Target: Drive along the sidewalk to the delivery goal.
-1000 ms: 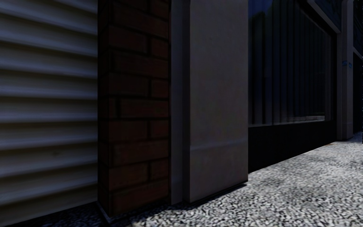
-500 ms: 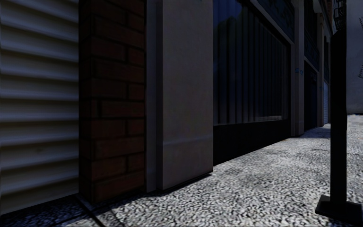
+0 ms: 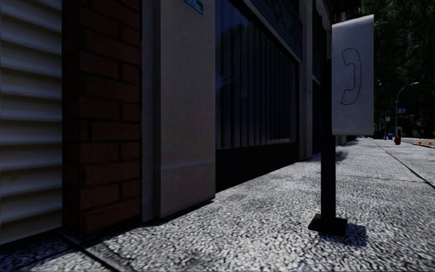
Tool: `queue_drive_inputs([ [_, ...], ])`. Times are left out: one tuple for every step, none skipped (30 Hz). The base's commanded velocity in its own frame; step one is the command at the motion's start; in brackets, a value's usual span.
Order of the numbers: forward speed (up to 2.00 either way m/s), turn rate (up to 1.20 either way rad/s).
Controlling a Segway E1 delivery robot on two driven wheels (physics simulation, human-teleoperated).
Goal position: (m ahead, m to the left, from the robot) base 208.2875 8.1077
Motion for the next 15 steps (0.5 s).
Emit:
queue_drive_inputs([
  [-0.49,-0.48],
  [-0.49,-0.48],
  [-0.49,-0.48],
  [-0.49,-0.48],
  [-0.49,-0.48],
  [-0.49,-0.48],
  [-0.49,-0.48],
  [-0.49,-0.48],
  [-0.48,-0.48],
  [-0.48,-0.48],
  [-0.47,-0.48],
  [-0.46,-0.48],
  [-0.46,-0.48],
  [-0.46,-0.48],
  [-0.45,-0.48],
])
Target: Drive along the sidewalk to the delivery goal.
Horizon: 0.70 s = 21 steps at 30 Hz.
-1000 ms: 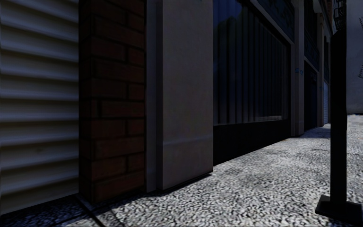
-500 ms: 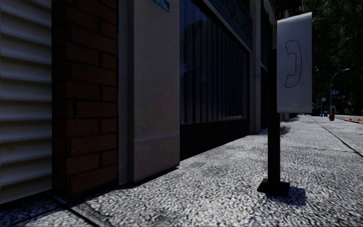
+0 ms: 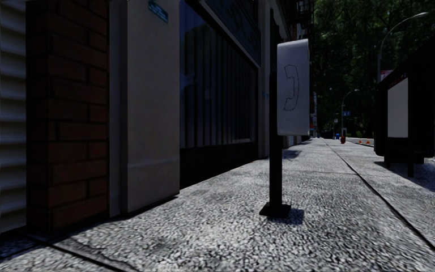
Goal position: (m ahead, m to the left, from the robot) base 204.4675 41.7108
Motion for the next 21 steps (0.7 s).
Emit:
queue_drive_inputs([
  [-0.45,-0.48],
  [-0.45,-0.48],
  [-0.45,-0.48],
  [-0.45,-0.48],
  [-0.45,-0.48],
  [-0.45,-0.48],
  [-0.45,-0.48],
  [-0.45,-0.48],
  [-0.45,-0.48],
  [-0.45,-0.48],
  [-0.45,-0.48],
  [-0.45,-0.48],
  [-0.45,-0.48],
  [-0.45,-0.48],
  [-0.45,-0.48],
  [-0.45,-0.48],
  [-0.45,-0.48],
  [-0.45,-0.48],
  [-0.45,-0.48],
  [-0.45,-0.48],
  [-0.45,-0.48],
])
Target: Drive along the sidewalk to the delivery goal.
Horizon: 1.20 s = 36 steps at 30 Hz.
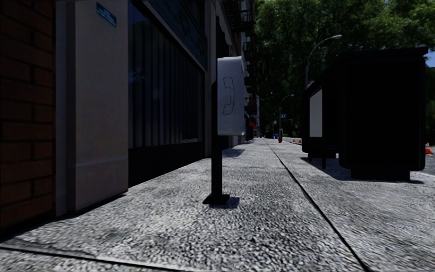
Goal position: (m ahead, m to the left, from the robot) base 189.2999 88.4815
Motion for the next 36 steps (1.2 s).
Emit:
queue_drive_inputs([
  [-0.45,-0.48],
  [-0.45,-0.48],
  [-0.45,-0.48],
  [-0.45,-0.48],
  [-0.45,-0.48],
  [-0.45,-0.48],
  [-0.45,-0.48],
  [-0.45,-0.48],
  [-0.45,-0.48],
  [-0.45,-0.48],
  [-0.45,-0.48],
  [-0.45,-0.48],
  [-0.45,-0.48],
  [-0.45,-0.48],
  [-0.45,-0.48],
  [-0.45,-0.48],
  [-0.45,-0.48],
  [0.0,-0.42],
  [0.0,-0.42],
  [0.0,0.0],
  [0.0,0.0],
  [0.0,0.0],
  [0.0,0.0],
  [0.0,0.0],
  [0.0,0.0],
  [0.0,0.0],
  [0.0,0.0],
  [0.0,0.0],
  [0.0,0.0],
  [0.0,0.0],
  [0.0,0.0],
  [0.4,0.0],
  [2.0,0.0],
  [2.0,0.0],
  [2.0,0.0],
  [2.0,0.0],
])
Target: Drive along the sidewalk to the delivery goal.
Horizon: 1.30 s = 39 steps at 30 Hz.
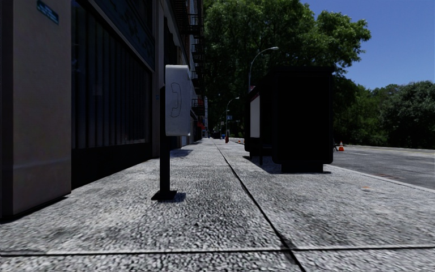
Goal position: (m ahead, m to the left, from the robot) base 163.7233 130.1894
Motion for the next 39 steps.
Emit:
queue_drive_inputs([
  [2.0,0.0],
  [2.0,0.0],
  [2.0,-0.18],
  [2.0,-0.18],
  [2.0,-0.27],
  [2.0,-0.29],
  [2.0,-0.3],
  [2.0,-0.3],
  [2.0,-0.35],
  [2.0,-0.37],
  [2.0,-0.37],
  [2.0,-0.37],
  [2.0,-0.37],
  [2.0,-0.37],
  [2.0,-0.37],
  [2.0,-0.37],
  [2.0,-0.37],
  [2.0,-0.37],
  [2.0,-0.29],
  [2.0,0.0],
  [2.0,0.0],
  [2.0,0.0],
  [2.0,0.0],
  [2.0,0.0],
  [2.0,0.0],
  [2.0,0.0],
  [2.0,0.0],
  [2.0,0.0],
  [2.0,0.0],
  [2.0,0.0],
  [2.0,0.0],
  [2.0,0.0],
  [2.0,0.0],
  [2.0,0.0],
  [2.0,0.0],
  [2.0,0.0],
  [2.0,0.0],
  [2.0,0.0],
  [2.0,0.0],
])
